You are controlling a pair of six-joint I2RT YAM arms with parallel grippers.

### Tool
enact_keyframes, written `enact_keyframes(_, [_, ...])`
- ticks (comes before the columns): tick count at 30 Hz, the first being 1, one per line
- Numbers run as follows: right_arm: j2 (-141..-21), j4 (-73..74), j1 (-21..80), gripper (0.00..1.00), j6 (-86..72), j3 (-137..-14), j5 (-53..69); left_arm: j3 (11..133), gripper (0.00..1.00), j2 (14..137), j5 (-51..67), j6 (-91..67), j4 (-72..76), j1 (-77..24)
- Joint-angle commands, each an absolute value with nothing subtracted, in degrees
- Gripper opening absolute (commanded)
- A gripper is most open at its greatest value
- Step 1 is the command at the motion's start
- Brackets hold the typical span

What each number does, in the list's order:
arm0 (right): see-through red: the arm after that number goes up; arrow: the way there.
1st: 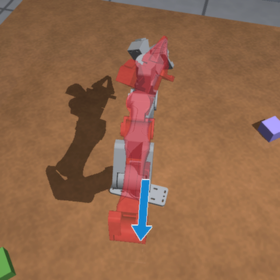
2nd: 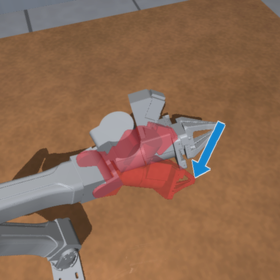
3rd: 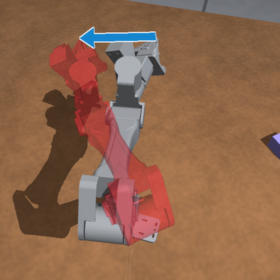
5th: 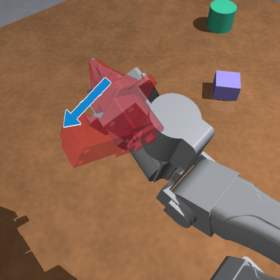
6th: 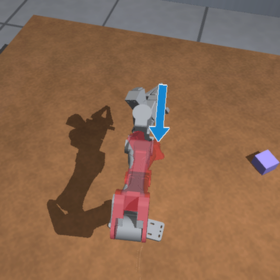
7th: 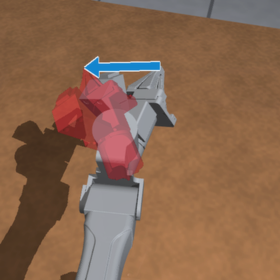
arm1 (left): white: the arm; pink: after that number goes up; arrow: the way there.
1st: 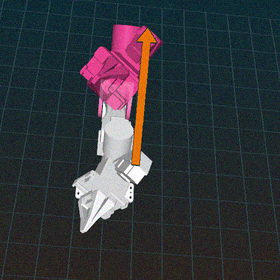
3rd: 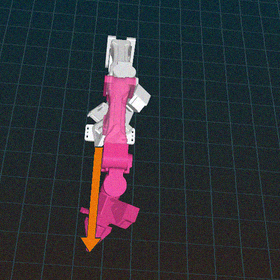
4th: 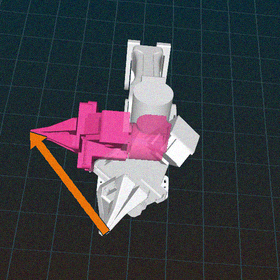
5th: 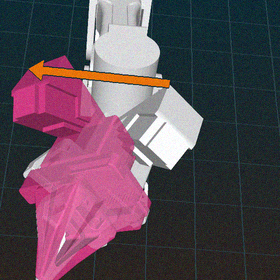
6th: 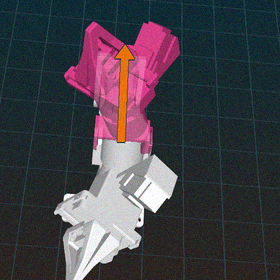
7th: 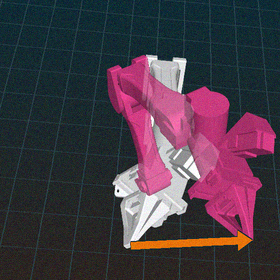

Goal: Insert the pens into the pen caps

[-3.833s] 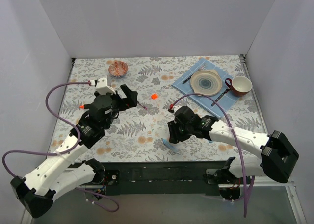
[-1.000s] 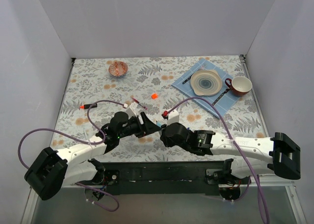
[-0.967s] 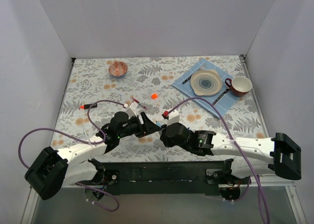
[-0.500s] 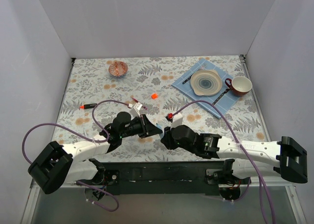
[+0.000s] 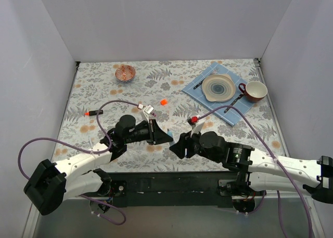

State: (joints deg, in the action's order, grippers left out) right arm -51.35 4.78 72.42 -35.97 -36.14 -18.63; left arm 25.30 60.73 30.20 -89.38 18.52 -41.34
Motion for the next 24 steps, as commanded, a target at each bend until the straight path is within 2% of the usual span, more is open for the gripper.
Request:
enact_keyframes(1, [-47.56,2.02,71.98,0.56,-35.59,-36.12,-15.38,30.49,0.0,59.94,39.61,-81.48,12.48,-41.4])
enact_keyframes(5, [-43.34,0.62,71.81,0.54,-35.16,-37.17,-16.25,30.77,0.0,60.38,47.01,-79.1,12.74,-41.4])
enact_keyframes(11, [-43.06,2.38,71.46,0.45,-41.04,-39.64,-25.75,29.36,0.0,58.28,51.94,-81.21,19.94,-41.4])
enact_keyframes(17, [-45.79,1.32,70.49,0.44,-41.75,-41.83,-24.79,27.42,0.0,56.25,52.91,-82.62,23.81,-41.4])
enact_keyframes(24, [-43.77,-6.94,70.14,0.43,-43.76,-38.41,-18.2,27.77,0.0,56.78,53.09,-82.44,23.47,-41.4])
